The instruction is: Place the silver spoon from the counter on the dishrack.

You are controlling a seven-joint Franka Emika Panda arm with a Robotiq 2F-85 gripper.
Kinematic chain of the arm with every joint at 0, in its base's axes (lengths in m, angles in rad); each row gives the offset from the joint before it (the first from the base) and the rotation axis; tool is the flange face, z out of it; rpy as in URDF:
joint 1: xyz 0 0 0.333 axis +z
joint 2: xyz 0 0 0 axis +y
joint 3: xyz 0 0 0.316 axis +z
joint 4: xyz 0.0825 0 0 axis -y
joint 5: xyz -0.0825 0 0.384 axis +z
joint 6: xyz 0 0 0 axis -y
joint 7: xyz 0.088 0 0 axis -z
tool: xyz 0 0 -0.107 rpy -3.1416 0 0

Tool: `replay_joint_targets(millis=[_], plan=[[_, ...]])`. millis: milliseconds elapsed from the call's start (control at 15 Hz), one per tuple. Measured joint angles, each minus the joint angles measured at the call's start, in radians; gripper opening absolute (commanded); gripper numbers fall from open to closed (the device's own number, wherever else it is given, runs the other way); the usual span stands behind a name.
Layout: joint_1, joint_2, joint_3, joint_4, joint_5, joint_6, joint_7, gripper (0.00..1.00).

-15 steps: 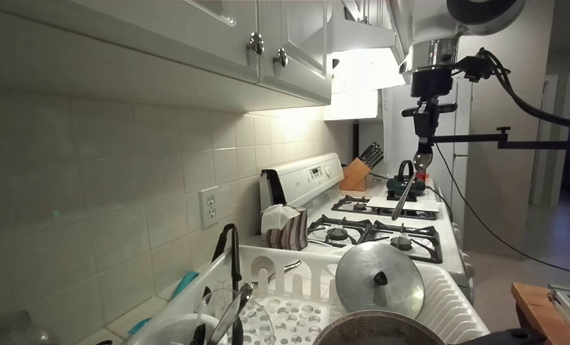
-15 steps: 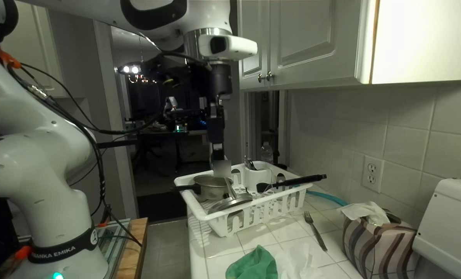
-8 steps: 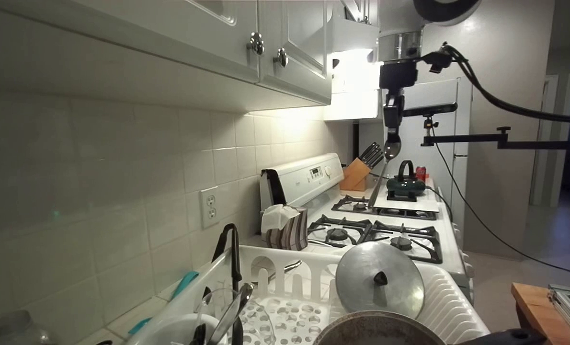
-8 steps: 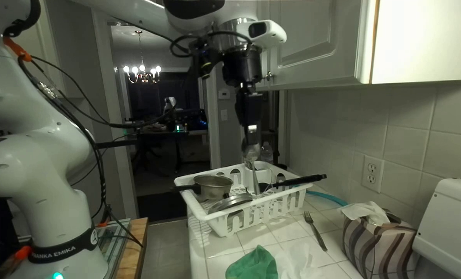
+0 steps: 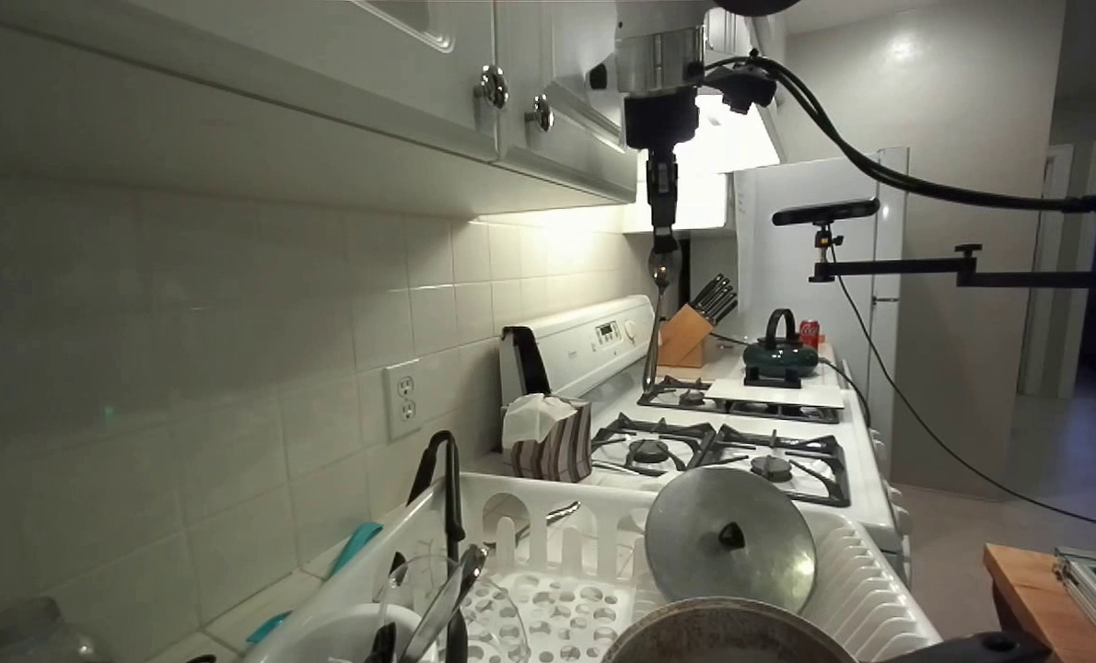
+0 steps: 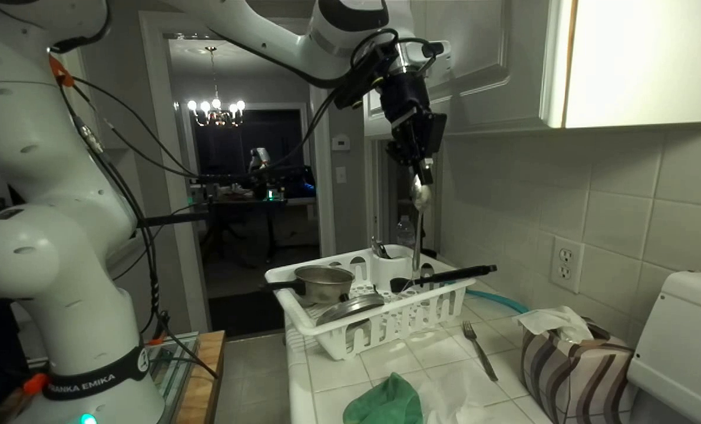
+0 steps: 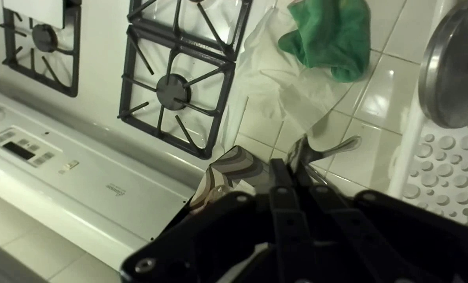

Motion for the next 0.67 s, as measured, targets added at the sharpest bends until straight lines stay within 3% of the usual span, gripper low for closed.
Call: replay_joint_targets(millis=[267, 667], plan=[[0.036, -0.003, 0.019, -0.001, -0.073, 0.0, 0.002, 0.05], [0.044, -0.006, 0.018, -0.002, -0.082, 0.014, 0.008, 0.01]])
